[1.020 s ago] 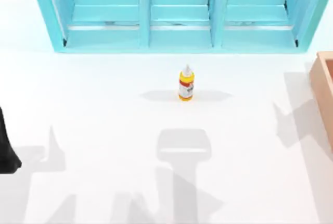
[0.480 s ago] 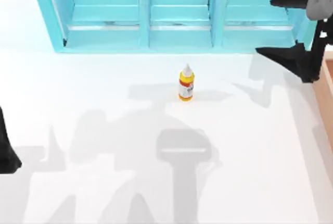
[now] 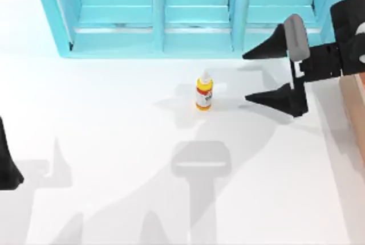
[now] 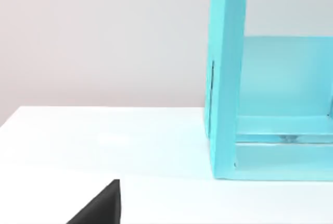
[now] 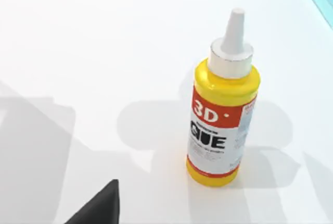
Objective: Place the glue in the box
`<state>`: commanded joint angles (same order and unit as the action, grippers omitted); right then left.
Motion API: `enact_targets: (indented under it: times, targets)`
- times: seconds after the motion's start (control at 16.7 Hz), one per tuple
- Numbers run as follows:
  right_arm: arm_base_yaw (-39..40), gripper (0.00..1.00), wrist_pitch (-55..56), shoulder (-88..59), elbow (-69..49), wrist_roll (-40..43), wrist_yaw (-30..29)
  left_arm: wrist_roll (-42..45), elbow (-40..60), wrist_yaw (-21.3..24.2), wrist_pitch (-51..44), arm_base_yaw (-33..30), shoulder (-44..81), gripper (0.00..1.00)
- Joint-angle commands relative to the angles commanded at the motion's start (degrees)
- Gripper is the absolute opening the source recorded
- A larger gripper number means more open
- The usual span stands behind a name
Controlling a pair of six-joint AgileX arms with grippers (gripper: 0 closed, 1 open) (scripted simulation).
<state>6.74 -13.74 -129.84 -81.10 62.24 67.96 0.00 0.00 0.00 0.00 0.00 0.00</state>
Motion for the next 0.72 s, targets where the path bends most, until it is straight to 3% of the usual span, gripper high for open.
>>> enact_targets:
  times: [0.54,0.72]
  targets:
    - [-0.09,1.0,-0.97,-4.25,-1.79,2.15,1.72,0.0,0.0,0.0,0.0,0.0,0.0,1.0]
    - [2.09,1.0,2.11,-4.34,-2.47,-1.43,1.3,0.0,0.0,0.0,0.0,0.0,0.0,1.0]
